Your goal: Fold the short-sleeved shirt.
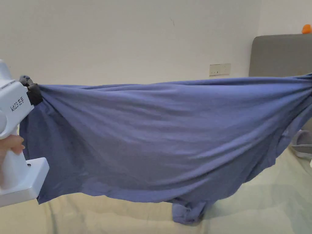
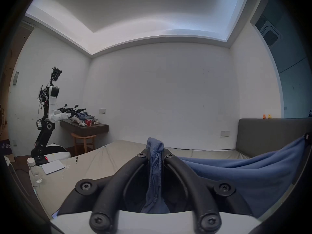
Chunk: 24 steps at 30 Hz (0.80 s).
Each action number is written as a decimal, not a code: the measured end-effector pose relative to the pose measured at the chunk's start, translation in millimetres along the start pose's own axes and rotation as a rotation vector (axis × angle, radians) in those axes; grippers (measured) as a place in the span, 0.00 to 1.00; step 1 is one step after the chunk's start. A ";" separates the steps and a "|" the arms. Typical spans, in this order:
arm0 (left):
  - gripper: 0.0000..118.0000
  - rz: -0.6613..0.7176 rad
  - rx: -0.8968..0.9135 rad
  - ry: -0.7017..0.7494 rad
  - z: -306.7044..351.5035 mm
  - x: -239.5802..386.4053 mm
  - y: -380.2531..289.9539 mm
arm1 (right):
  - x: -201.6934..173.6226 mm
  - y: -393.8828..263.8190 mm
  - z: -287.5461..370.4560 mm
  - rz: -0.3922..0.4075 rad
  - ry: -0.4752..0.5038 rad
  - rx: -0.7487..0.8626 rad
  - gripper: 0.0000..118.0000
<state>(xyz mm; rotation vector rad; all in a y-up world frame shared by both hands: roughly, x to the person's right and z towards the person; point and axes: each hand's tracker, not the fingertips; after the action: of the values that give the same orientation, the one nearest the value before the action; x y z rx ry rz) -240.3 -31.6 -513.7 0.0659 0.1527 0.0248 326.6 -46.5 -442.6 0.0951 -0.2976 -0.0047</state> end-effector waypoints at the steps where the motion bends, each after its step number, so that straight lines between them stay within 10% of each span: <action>1: 0.07 0.006 0.002 0.003 3.1 -1.2 -1.5 | -0.8 -2.2 1.8 -0.019 -0.002 -0.007 0.01; 18: 0.07 -0.053 0.014 0.015 -169.5 72.1 1.2 | -41.0 31.7 -169.4 -0.045 -0.043 0.116 0.00; 24: 0.07 -0.042 0.040 -0.003 -244.0 96.4 -18.6 | -67.7 20.9 -234.2 0.064 -0.045 0.216 0.01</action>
<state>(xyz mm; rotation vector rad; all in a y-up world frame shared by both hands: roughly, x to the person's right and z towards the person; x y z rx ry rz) -182.0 -31.8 -770.2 0.1026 0.1517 -0.0199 330.2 -2.6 -683.2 0.3003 -0.3457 0.0895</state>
